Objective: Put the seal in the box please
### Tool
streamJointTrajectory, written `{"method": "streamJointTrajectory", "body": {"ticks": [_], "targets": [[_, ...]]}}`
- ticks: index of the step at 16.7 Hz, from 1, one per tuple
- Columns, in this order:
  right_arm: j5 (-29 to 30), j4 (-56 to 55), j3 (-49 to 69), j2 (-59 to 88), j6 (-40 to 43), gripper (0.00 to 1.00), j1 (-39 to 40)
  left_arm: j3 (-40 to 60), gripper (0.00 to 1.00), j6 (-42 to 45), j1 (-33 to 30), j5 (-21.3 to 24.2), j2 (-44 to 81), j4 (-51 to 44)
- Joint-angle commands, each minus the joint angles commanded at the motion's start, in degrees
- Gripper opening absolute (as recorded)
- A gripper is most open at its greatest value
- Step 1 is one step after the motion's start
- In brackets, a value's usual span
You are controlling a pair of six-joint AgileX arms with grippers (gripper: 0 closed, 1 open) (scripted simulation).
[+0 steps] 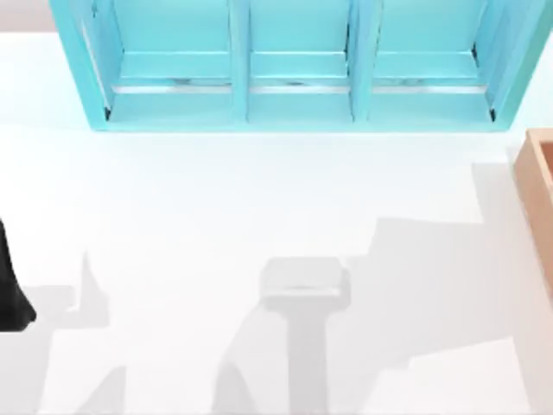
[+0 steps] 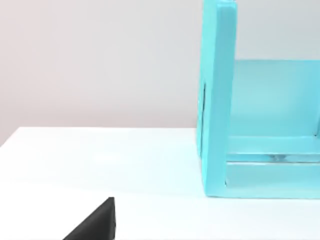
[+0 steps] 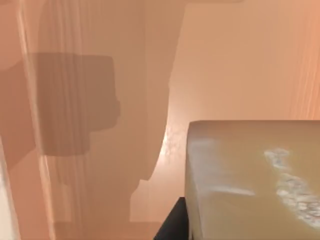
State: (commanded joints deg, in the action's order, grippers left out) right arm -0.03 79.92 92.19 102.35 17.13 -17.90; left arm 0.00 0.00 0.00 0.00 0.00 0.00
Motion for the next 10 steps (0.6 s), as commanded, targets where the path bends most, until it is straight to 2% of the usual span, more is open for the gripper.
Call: {"method": "streamJointTrajectory", "body": {"ticks": [5,10], "targets": [[0.09,-1.02,-0.78,0.36,-0.06,0.00,0.31,0.00,1.00,0.00,0.00,0.00,0.00,0.00],[0.08,-10.86,-10.11,0.64,-0.20,0.00,0.26,0.00,1.00,0.00,0.00,0.00,0.00,0.00]]}}
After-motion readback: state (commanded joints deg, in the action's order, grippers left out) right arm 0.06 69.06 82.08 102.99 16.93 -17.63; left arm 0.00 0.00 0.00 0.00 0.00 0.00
